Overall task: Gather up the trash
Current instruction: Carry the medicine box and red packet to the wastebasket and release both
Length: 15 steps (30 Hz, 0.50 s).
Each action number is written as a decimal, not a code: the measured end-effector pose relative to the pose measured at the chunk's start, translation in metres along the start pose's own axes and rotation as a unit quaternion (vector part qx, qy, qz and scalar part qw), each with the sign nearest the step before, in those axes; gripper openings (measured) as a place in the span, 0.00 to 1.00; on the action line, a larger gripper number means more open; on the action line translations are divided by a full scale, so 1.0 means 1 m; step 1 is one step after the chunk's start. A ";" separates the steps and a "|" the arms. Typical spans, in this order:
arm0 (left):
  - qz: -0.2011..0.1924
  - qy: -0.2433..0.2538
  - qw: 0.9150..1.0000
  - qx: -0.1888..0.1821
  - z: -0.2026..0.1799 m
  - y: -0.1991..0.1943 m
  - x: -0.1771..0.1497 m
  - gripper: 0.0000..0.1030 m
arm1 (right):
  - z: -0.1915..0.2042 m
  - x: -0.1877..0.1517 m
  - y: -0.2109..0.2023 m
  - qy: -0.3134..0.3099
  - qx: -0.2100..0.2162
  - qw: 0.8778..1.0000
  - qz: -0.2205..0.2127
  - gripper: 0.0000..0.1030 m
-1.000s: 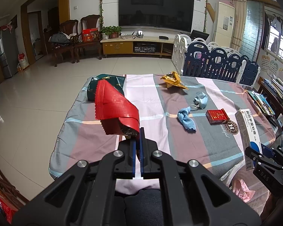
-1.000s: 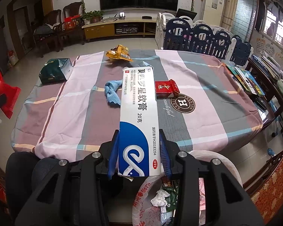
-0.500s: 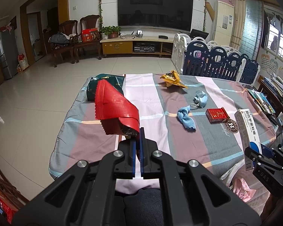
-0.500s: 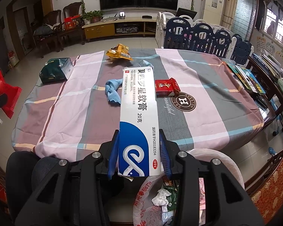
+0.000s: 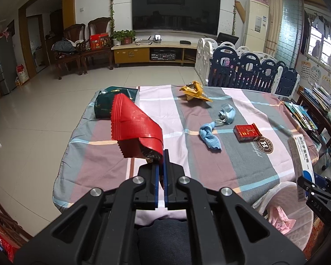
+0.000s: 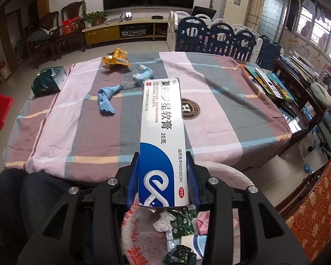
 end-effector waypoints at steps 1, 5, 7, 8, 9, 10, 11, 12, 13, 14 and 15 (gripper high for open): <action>-0.003 0.002 1.000 -0.005 -0.004 -0.002 -0.001 0.04 | -0.011 -0.011 0.002 0.007 -0.008 1.000 0.011 0.39; -0.007 0.023 0.999 -0.029 -0.029 -0.011 -0.006 0.04 | -0.045 -0.058 0.019 0.027 -0.028 0.997 0.072 0.39; 0.000 0.031 0.998 -0.051 -0.043 -0.014 -0.010 0.04 | -0.054 -0.083 0.029 0.033 -0.034 0.994 0.101 0.39; 0.006 0.037 0.997 -0.063 -0.051 -0.014 -0.013 0.04 | -0.057 -0.095 0.033 0.039 -0.031 0.992 0.114 0.39; 0.013 0.044 0.996 -0.076 -0.059 -0.014 -0.017 0.04 | -0.059 -0.108 0.038 0.044 -0.027 0.990 0.129 0.39; 0.021 0.048 0.995 -0.087 -0.067 -0.014 -0.020 0.04 | -0.060 -0.117 0.042 0.045 -0.023 0.989 0.142 0.39; 0.029 0.055 0.993 -0.099 -0.075 -0.013 -0.024 0.04 | -0.059 -0.125 0.046 0.044 -0.018 0.987 0.154 0.39; 0.035 0.061 0.992 -0.107 -0.083 -0.013 -0.028 0.04 | -0.058 -0.132 0.049 0.040 -0.010 0.985 0.165 0.41; 0.040 0.069 0.990 -0.114 -0.092 -0.012 -0.033 0.04 | -0.056 -0.138 0.052 0.034 0.005 0.984 0.172 0.42; 0.044 0.078 0.989 -0.120 -0.101 -0.012 -0.038 0.04 | -0.056 -0.141 0.053 0.028 0.012 0.984 0.175 0.52; 0.048 0.086 0.987 -0.125 -0.109 -0.012 -0.042 0.04 | -0.057 -0.141 0.051 0.026 0.007 0.985 0.171 0.64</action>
Point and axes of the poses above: each gripper's, at about its wrist camera, not at the fingertips, and y roughly the way its jaws point, z to its left, x to its top, the point moved 4 cm from there along y, roughly the way its jaws point, and after that the axes turned 5 degrees about -y, right-handed, at the moved point
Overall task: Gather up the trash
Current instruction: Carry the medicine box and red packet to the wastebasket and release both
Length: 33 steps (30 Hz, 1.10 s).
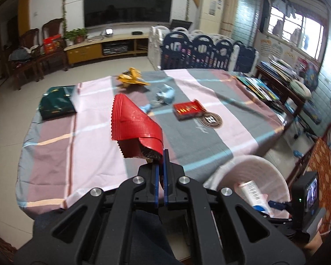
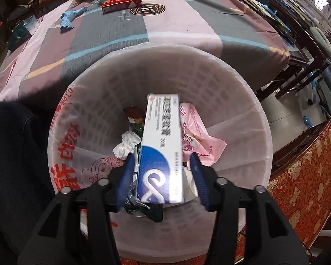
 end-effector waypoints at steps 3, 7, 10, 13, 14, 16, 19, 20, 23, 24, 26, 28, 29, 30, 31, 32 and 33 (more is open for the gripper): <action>0.023 0.027 0.999 -0.037 -0.030 0.013 -0.010 0.04 | -0.021 0.005 -0.019 0.038 -0.015 0.998 -0.049 0.73; 0.097 0.026 0.979 -0.176 -0.073 0.035 -0.031 0.04 | -0.080 0.010 -0.046 0.162 -0.016 0.982 -0.091 0.73; 0.160 0.025 0.948 -0.273 -0.108 0.050 -0.052 0.05 | -0.113 0.010 -0.062 0.205 -0.017 0.971 -0.120 0.73; 0.196 0.053 0.932 -0.300 -0.132 0.061 -0.070 0.17 | -0.134 0.008 -0.069 0.226 -0.032 0.965 -0.130 0.73; 0.205 0.057 0.931 -0.297 -0.135 0.065 -0.074 0.40 | -0.138 0.007 -0.069 0.233 -0.031 0.963 -0.130 0.73; 0.209 0.047 0.934 -0.287 -0.132 0.069 -0.076 0.69 | -0.144 0.006 -0.065 0.245 -0.025 0.961 -0.128 0.73; 0.202 0.029 0.941 -0.269 -0.117 0.078 -0.068 0.76 | -0.145 0.005 -0.058 0.250 -0.022 0.960 -0.123 0.73; 0.190 0.023 0.949 -0.251 -0.107 0.080 -0.061 0.76 | -0.144 0.006 -0.055 0.249 -0.019 0.961 -0.121 0.73; 0.152 0.003 0.974 -0.167 -0.068 0.101 -0.032 0.75 | -0.138 0.012 -0.048 0.240 -0.010 0.964 -0.118 0.73; 0.143 -0.005 0.980 -0.138 -0.053 0.110 -0.022 0.72 | -0.135 0.015 -0.046 0.234 -0.008 0.965 -0.117 0.73; 0.124 -0.024 0.988 -0.087 -0.019 0.131 0.007 0.65 | -0.126 0.026 -0.042 0.221 -0.006 0.968 -0.117 0.73; 0.109 -0.042 0.992 -0.052 0.009 0.152 0.034 0.60 | -0.117 0.040 -0.037 0.211 -0.001 0.970 -0.117 0.73; 0.105 -0.048 0.993 -0.033 0.021 0.163 0.047 0.59 | -0.111 0.048 -0.034 0.206 0.005 0.971 -0.117 0.73; 0.103 -0.050 0.993 -0.016 0.029 0.173 0.057 0.59 | -0.105 0.057 -0.031 0.202 0.013 0.972 -0.118 0.73; 0.106 -0.050 0.993 0.004 0.040 0.185 0.067 0.59 | -0.099 0.064 -0.029 0.198 0.020 0.973 -0.118 0.73; 0.110 -0.050 0.993 0.015 0.046 0.197 0.074 0.59 | -0.092 0.073 -0.027 0.192 0.026 0.974 -0.119 0.73; 0.118 -0.050 0.992 0.019 0.052 0.208 0.079 0.65 | -0.086 0.082 -0.025 0.185 0.030 0.975 -0.120 0.73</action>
Point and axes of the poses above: each gripper's, at about its wrist camera, not at the fingertips, and y roughly the way its jaws point, z to its left, x to its top, the point moved 4 cm from there along y, roughly the way its jaws point, and after that the axes turned 5 degrees about -y, right-handed, at the moved point
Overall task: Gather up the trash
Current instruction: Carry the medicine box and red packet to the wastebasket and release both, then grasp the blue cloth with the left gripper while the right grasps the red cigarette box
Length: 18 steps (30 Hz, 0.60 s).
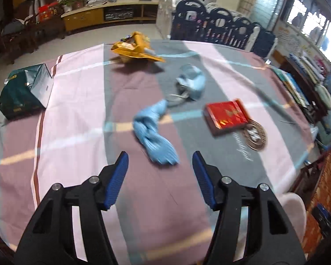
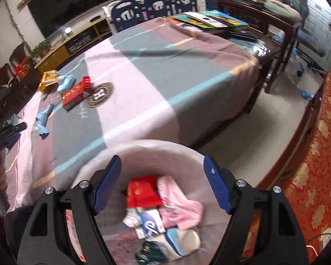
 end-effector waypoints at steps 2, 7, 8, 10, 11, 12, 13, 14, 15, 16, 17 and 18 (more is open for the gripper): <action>0.024 0.008 1.000 0.009 0.000 0.023 0.010 0.75 | 0.019 0.010 0.008 -0.012 0.009 1.000 0.001 0.73; 0.027 0.035 0.997 0.059 -0.002 0.060 0.015 0.75 | 0.064 0.032 0.024 -0.038 0.039 0.999 0.004 0.73; 0.034 0.036 0.997 0.060 -0.003 0.065 0.014 0.68 | 0.072 0.037 0.027 -0.046 0.040 0.998 0.004 0.73; 0.045 0.038 0.997 0.059 -0.005 0.075 0.012 0.50 | 0.088 0.048 0.033 -0.064 0.043 0.997 0.001 0.73; 0.049 0.040 0.996 0.056 -0.005 0.078 0.011 0.35 | 0.096 0.054 0.037 -0.073 0.044 0.996 0.000 0.73; 0.048 0.041 0.996 0.060 -0.004 0.079 0.010 0.22 | 0.104 0.062 0.043 -0.081 0.048 0.996 -0.001 0.73; 0.041 0.042 0.996 0.062 -0.002 0.079 0.010 0.19 | 0.111 0.068 0.048 -0.088 0.050 0.995 -0.002 0.73; 0.034 0.040 0.997 0.057 0.000 0.075 0.010 0.14 | 0.121 0.076 0.056 -0.099 0.051 0.994 -0.005 0.73; 0.029 0.036 0.997 0.054 0.003 0.072 0.010 0.13 | 0.128 0.083 0.063 -0.110 0.049 0.993 -0.008 0.74; 0.018 0.028 0.998 0.055 0.008 0.062 0.009 0.13 | 0.139 0.091 0.073 -0.124 0.046 0.991 -0.010 0.76; 0.005 0.019 0.998 0.057 0.013 0.052 0.008 0.13 | 0.150 0.098 0.083 -0.137 0.047 0.989 -0.008 0.81; -0.004 0.012 0.998 0.058 0.018 0.042 0.006 0.13 | 0.162 0.105 0.095 -0.151 0.047 0.987 -0.006 0.86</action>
Point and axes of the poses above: each gripper's, at about its wrist camera, not at the fingertips, and y roughly the way its jaws point, z to its left, x to its top, the point moved 4 cm from there along y, roughly the way its jaws point, and after that the axes turned 5 degrees about -y, right-handed, at the moved point
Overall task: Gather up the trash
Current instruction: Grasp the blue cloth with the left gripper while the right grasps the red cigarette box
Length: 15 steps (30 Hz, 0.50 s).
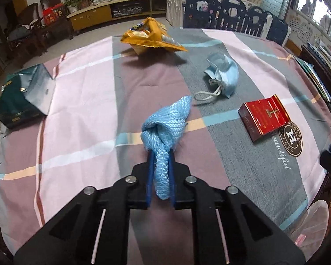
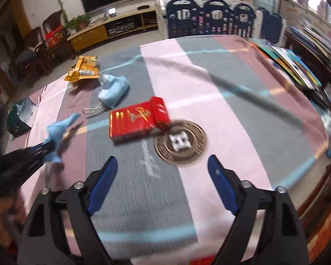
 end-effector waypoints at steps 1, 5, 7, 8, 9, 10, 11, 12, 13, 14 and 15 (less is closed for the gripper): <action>-0.011 -0.012 1.000 -0.001 0.007 -0.012 -0.004 0.13 | 0.007 0.007 0.011 -0.012 0.003 1.000 0.005 0.88; -0.029 -0.043 0.998 -0.018 0.028 -0.047 -0.028 0.13 | 0.036 0.032 0.058 -0.069 0.003 0.997 0.038 0.90; -0.033 -0.044 0.998 -0.023 0.032 -0.059 -0.038 0.13 | 0.043 0.040 0.077 -0.087 -0.006 0.995 0.049 0.91; -0.035 -0.042 0.998 -0.024 0.033 -0.064 -0.042 0.13 | 0.045 0.042 0.086 -0.094 -0.007 0.994 0.057 0.92; -0.036 -0.041 0.998 -0.025 0.034 -0.067 -0.045 0.13 | 0.045 0.044 0.093 -0.100 -0.024 0.993 0.064 0.93; -0.038 -0.040 0.998 -0.027 0.035 -0.071 -0.048 0.13 | 0.045 0.044 0.098 -0.105 -0.031 0.992 0.066 0.93; -0.040 -0.039 0.998 -0.028 0.036 -0.074 -0.050 0.13 | 0.046 0.045 0.100 -0.109 -0.033 0.991 0.062 0.93; -0.042 -0.039 0.998 -0.028 0.037 -0.077 -0.052 0.13 | 0.046 0.045 0.100 -0.111 -0.032 0.992 0.058 0.93; -0.042 -0.039 0.998 -0.027 0.038 -0.078 -0.053 0.13 | 0.045 0.044 0.099 -0.111 -0.031 0.992 0.056 0.93; -0.042 -0.040 0.998 -0.026 0.039 -0.079 -0.054 0.13 | 0.045 0.043 0.096 -0.113 -0.027 0.992 0.052 0.91; -0.043 -0.040 0.998 -0.026 0.039 -0.080 -0.056 0.13 | 0.046 0.042 0.093 -0.118 -0.024 0.992 0.045 0.88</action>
Point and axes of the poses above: each gripper's, at about its wrist camera, not at the fingertips, and y roughly the way its jaws point, z to its left, x to its top, the point moved 4 cm from there along y, roughly the way its jaws point, and after that the axes turned 5 degrees about -y, right-handed, at the moved point
